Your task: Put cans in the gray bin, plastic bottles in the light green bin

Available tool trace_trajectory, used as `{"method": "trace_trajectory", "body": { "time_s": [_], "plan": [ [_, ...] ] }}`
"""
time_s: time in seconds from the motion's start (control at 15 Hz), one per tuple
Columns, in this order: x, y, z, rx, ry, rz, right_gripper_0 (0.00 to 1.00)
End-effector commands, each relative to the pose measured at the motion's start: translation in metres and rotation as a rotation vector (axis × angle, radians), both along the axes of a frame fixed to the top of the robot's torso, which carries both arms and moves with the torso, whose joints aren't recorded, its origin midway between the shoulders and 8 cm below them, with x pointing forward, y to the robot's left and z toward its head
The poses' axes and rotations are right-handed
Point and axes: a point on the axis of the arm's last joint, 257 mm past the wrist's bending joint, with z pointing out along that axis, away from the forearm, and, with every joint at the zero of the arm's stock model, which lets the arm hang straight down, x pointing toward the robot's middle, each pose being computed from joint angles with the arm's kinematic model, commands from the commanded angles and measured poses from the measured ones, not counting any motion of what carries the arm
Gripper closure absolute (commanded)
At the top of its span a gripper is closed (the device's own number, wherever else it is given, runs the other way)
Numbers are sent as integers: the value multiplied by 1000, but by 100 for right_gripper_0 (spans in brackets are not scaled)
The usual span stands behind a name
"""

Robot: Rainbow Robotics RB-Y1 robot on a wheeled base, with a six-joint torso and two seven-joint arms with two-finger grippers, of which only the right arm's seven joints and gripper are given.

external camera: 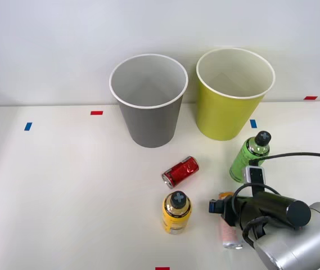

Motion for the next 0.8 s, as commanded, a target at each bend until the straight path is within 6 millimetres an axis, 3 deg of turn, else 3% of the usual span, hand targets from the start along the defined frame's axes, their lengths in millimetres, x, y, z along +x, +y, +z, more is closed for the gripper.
{"method": "trace_trajectory", "body": {
  "time_s": [0.07,0.2,0.53,0.8],
  "plan": [
    [-1,1,-2,-6,-4,22,52],
    [-2,1,-2,-15,-8,34,65],
    [-2,2,-2,-19,-19,49,70],
    [-10,-6,6,-42,-38,52,81]
  ]
}}
